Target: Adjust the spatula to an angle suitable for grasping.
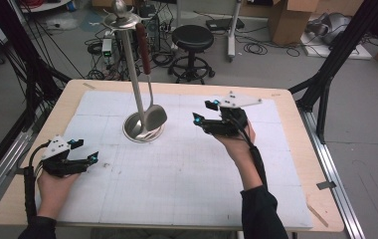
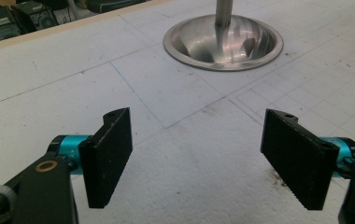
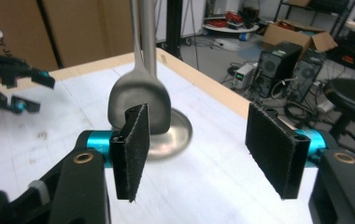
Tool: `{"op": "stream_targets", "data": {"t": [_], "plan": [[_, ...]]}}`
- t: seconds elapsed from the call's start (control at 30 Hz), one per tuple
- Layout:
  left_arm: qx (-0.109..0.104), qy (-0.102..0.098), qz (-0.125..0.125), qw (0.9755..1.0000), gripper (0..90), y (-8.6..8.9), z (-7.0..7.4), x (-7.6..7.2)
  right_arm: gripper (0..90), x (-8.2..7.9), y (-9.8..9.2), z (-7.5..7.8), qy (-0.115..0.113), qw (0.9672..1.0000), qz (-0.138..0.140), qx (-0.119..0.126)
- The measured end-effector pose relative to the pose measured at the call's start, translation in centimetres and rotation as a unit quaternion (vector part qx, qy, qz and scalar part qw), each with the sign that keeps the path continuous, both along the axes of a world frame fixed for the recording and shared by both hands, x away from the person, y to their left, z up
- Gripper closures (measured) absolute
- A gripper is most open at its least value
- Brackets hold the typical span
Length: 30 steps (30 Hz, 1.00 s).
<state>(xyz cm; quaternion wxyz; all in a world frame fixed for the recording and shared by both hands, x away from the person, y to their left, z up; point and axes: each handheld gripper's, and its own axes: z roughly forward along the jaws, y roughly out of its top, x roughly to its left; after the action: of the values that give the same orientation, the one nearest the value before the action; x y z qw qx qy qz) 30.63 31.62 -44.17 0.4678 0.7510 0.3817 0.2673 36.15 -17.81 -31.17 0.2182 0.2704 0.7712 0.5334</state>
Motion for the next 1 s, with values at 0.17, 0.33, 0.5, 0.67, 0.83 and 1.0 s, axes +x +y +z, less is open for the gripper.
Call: {"op": "stream_targets", "data": {"t": [0.17, 0.33, 0.5, 0.67, 0.83, 1.0], "plan": [[-0.003, -0.003, 0.005, 1.0, 25.2, 0.1, 0.1, 0.0, 31.9, -1.7, -3.9, -2.5, 0.013, 0.9992, -0.036, 0.014], [-0.008, -0.01, 0.01, 0.9999, 24.6, 0.3, 0.2, -0.1, 26.5, -3.2, -6.8, -4.9, 0.023, 0.9972, -0.067, 0.024], [-0.017, -0.02, 0.023, 0.9994, 22.7, 0.5, 0.3, 0.0, 22.6, -4.4, -8.5, -7.3, 0.031, 0.9948, -0.092, 0.031], [-0.03, -0.034, 0.039, 0.9982, 20.4, 0.7, 0.4, 0.2, 21.6, -5.1, -9.5, -9.3, 0.037, 0.9929, -0.111, 0.023], [-0.033, -0.039, 0.045, 0.9977, 19.0, 0.8, 0.3, 0.4, 21.2, -5.2, -10.3, -10.2, 0.048, 0.9908, -0.124, 0.025], [-0.035, -0.04, 0.046, 0.9975, 18.7, 0.8, 0.2, 0.6, 20.4, -5.1, -10.4, -10.8, 0.055, 0.9905, -0.125, 0.02]]}}
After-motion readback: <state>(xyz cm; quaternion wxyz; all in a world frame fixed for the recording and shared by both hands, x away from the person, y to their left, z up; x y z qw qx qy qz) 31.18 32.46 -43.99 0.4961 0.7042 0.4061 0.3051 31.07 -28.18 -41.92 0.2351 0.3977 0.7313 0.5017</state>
